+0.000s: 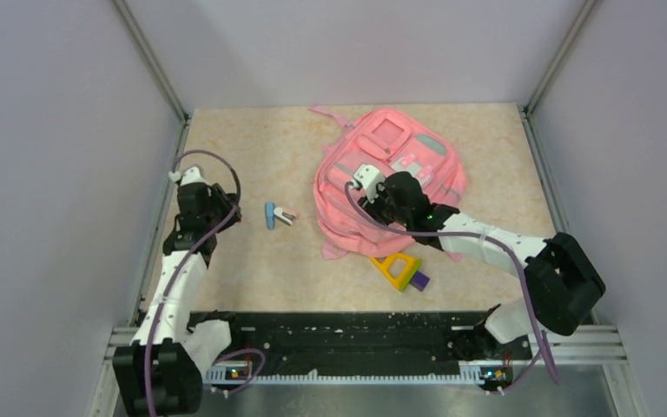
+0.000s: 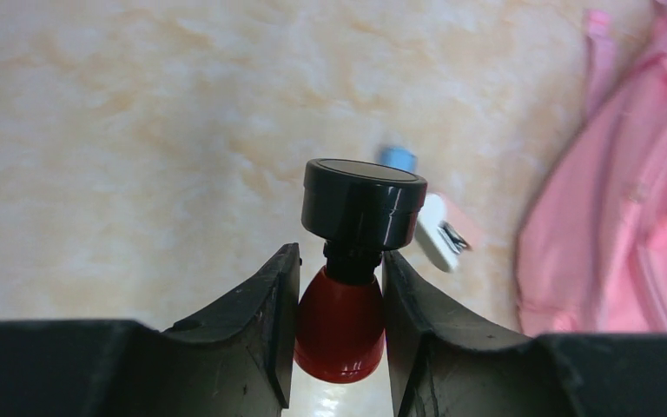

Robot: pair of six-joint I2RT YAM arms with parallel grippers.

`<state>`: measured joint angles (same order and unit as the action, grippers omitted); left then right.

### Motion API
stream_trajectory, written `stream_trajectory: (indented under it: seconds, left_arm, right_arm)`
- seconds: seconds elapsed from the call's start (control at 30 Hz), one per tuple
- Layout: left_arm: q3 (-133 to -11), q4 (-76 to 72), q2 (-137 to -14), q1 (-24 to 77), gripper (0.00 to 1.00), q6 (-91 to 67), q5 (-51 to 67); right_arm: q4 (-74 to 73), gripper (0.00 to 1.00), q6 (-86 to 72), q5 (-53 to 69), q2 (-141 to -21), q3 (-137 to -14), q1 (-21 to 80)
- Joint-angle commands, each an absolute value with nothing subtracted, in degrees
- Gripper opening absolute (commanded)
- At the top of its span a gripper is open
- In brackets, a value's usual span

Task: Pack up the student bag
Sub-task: Pick up the personal item from the center of the board, then place the personal item in the student bag.

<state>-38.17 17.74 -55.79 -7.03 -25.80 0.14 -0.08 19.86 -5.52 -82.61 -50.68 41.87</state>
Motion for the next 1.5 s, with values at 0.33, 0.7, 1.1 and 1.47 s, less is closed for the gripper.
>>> stream_trajectory:
  seconds: [0.33, 0.7, 1.1, 1.47]
  left_arm:
    - [-44.4, 10.5, -52.7, 15.1, 0.0, -26.5, 6.7]
    - [-45.3, 7.6, -55.7, 20.5, 0.0, -26.8, 5.9]
    - [-49.4, -7.1, -73.0, 32.1, 0.0, -39.8, 11.5]
    - [-56.1, -17.2, -88.5, 35.0, 0.0, -52.8, 16.9]
  right_arm:
    - [0.3, 0.3, 14.6, -8.3, -80.2, -57.4, 40.3]
    - [-1.2, 0.21, 14.4, -6.5, -81.8, -58.3, 37.9]
    - [17.6, 0.0, -4.2, -13.3, -71.8, -50.9, 37.8]
    - [18.6, 0.0, -5.8, -13.1, -70.8, -50.2, 37.8]
